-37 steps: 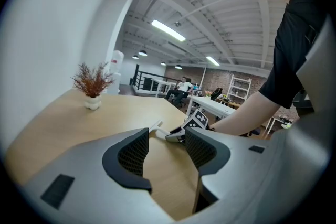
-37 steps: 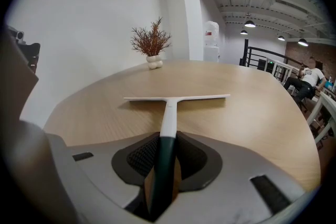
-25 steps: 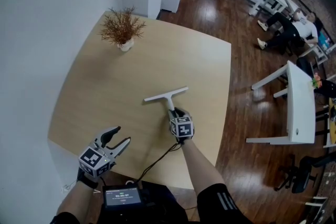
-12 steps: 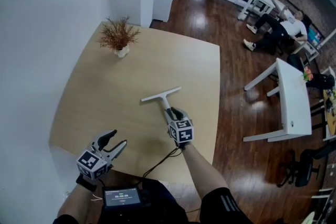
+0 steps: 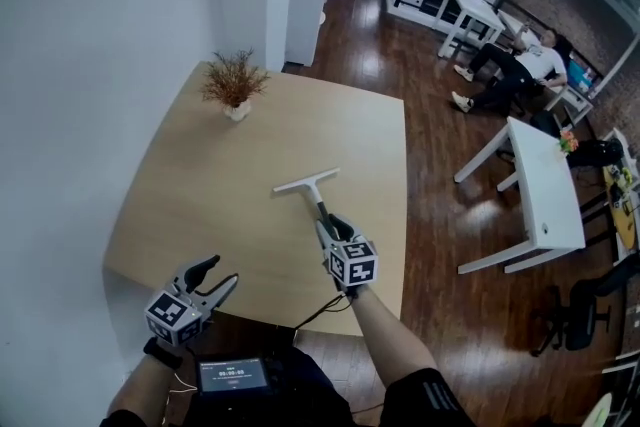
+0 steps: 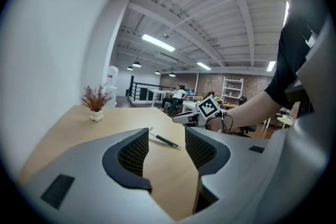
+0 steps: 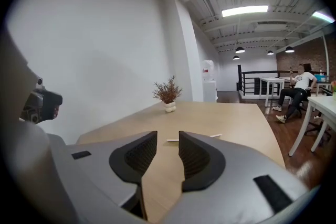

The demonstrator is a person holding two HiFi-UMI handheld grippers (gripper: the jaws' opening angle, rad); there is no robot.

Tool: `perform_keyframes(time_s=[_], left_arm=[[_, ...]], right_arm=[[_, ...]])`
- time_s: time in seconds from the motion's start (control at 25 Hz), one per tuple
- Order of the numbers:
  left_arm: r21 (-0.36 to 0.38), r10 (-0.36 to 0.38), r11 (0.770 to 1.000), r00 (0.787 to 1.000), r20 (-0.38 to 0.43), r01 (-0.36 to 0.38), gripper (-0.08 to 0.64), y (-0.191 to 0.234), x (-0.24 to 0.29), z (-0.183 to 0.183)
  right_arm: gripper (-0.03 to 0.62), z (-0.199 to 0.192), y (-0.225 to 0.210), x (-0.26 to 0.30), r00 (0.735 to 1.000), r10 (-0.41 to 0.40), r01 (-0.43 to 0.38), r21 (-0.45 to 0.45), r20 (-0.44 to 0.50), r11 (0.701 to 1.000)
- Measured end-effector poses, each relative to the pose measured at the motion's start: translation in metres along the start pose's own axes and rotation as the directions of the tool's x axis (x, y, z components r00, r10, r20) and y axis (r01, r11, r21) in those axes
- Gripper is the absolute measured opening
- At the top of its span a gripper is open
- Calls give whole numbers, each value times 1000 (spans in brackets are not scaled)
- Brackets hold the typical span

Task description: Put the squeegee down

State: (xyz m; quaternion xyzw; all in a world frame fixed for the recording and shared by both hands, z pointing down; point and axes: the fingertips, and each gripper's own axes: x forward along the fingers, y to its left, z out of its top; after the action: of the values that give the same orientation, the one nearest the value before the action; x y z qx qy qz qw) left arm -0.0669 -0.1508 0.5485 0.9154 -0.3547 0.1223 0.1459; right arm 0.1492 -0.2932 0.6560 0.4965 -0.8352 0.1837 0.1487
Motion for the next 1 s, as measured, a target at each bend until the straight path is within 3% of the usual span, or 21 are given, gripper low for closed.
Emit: perform_keyframes(time_s=[0.24, 0.6, 1.0], left_arm=[[50, -8, 999, 1000, 20, 7, 216, -18, -47, -11], [71, -41, 997, 996, 75, 36, 216, -67, -109, 3], [130, -93, 988, 992, 88, 81, 216, -97, -167, -26]], right_arm=[[160, 16, 41, -62, 997, -5, 4, 6, 79, 1000], [158, 38, 100, -158, 982, -10, 9, 3, 189, 1000], [135, 45, 173, -244, 956, -17, 17, 1, 293, 1000]])
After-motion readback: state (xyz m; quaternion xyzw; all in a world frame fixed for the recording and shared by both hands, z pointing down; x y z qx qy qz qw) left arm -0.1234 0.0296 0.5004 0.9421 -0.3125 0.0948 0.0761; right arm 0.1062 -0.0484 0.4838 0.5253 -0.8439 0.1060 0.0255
